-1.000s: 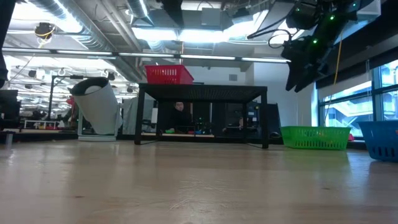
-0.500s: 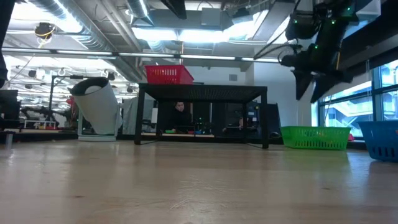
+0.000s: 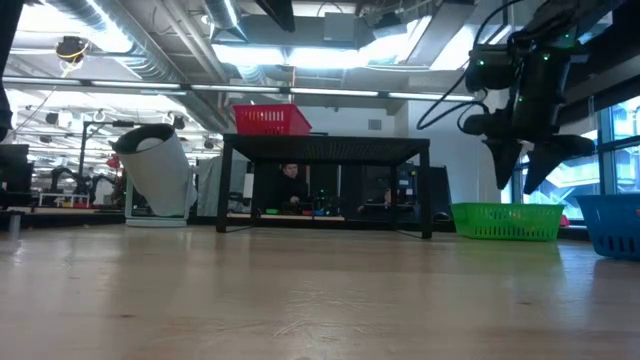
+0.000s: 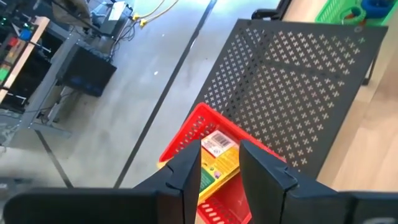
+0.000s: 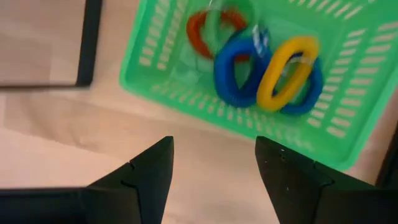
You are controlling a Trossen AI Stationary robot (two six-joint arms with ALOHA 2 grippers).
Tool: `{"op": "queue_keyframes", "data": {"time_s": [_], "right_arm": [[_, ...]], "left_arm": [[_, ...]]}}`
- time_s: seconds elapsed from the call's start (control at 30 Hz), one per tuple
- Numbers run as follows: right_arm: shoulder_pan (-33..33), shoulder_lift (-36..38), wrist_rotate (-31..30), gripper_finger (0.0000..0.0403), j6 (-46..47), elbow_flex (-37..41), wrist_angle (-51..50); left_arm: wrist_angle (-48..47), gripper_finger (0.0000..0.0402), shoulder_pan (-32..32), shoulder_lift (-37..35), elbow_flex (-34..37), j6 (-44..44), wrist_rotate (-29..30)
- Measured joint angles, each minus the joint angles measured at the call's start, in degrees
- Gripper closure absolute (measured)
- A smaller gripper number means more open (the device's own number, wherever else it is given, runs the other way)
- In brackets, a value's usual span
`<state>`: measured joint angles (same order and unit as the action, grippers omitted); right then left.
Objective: Pick & Place Office Desk Supplies
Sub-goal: Put the green bin on the shelf
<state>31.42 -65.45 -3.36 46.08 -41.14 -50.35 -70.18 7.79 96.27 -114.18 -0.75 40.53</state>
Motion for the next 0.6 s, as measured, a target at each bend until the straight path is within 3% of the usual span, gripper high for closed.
{"op": "queue_keyframes", "data": {"time_s": [0.13,0.33,0.6], "right_arm": [[-2.1,0.0,1.02,0.0174,-2.15,1.34,0.02],[-4.98,0.0,-5.0,0.0174,-20.14,1.48,0.25],[-4.63,-0.57,-7.63,0.0174,-23.5,1.48,3.57]], "left_arm": [[-0.85,0.03,0.0,0.0,0.01,0.0,-0.02],[-0.84,0.0301,0.0,0.0,0.01,0.96,-0.04],[-0.78,0.0304,0.0,0.0,0.01,0.22,-0.09]]}}
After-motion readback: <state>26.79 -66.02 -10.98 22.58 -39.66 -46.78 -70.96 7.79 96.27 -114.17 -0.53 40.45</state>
